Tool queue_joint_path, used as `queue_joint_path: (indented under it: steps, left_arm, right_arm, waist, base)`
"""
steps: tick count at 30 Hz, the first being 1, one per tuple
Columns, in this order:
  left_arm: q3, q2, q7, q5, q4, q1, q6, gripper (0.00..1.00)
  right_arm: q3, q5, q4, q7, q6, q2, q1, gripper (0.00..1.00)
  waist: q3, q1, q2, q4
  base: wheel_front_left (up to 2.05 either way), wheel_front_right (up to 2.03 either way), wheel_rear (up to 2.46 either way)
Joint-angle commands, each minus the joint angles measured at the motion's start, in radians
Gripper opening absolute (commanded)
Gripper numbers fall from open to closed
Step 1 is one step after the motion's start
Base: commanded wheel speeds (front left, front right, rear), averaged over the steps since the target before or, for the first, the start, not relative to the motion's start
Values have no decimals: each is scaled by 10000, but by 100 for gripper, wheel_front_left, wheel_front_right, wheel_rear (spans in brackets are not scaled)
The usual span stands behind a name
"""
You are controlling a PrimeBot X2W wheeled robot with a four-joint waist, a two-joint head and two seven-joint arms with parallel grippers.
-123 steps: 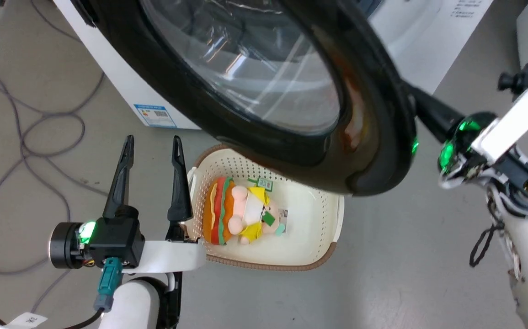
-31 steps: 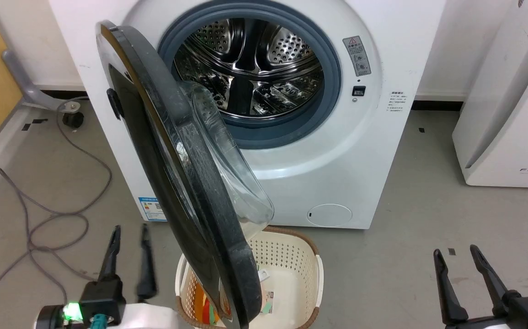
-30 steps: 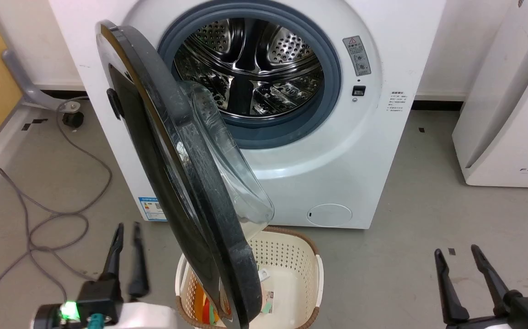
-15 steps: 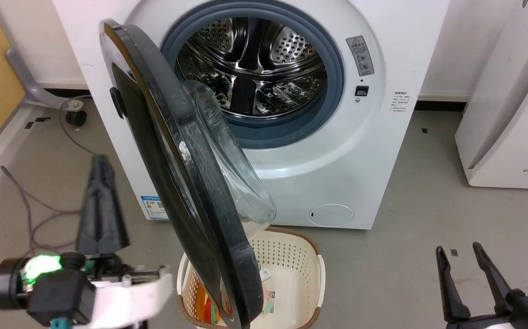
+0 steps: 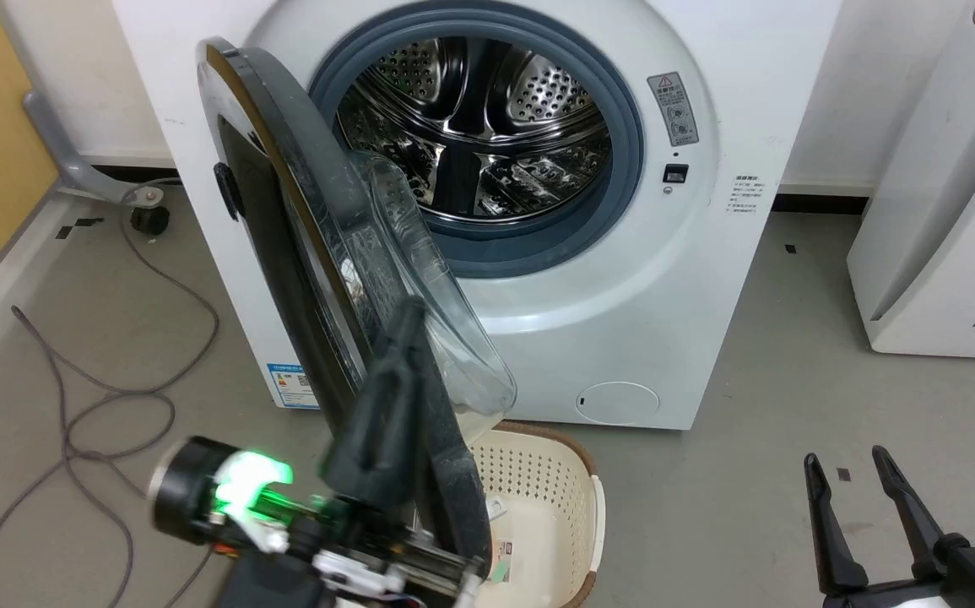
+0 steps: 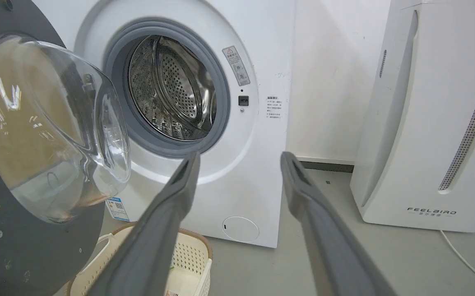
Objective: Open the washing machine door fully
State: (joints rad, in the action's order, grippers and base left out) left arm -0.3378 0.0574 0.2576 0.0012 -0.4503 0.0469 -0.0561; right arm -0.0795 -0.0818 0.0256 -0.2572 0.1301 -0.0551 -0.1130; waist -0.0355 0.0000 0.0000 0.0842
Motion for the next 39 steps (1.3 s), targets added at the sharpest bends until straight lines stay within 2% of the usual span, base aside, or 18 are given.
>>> queue_joint_path:
  steps: [1, 13, 22, 29, 39]
  left_arm:
    - [-161, -3, 42, 34, 8, 162, 75, 0]
    - [-2000, 28, 42, 119, 801, -89, 528, 0]
    - [-2923, 288, 42, 253, 1897, -404, 575, 0]
    - [-2887, 319, 42, -75, 3139, -564, 381, 0]
    - [-2072, 152, 42, -502, 4163, -630, 75, 0]
  right_arm:
    - [6, -61, -48, -45, 6, 48, -116, 100]
    - [-26, -91, -19, -45, 6, 49, -117, 100]
    - [-103, -106, -1, -45, 6, 49, -36, 100]
    - [-129, -93, 85, -45, 6, 49, 58, 100]
    - [-323, -47, 199, -45, 6, 49, 117, 100]
  waist:
    - [-2, 0, 0, -1]
    - [79, 0, 0, 83]
    - [231, 0, 0, 279]
    - [359, 0, 0, 310]
    - [531, 0, 0, 490]
  base:
    - [0, 0, 0]
    - [0, 0, 0]
    - [0, 0, 0]
    - [0, 0, 0]
    - [0, 0, 0]
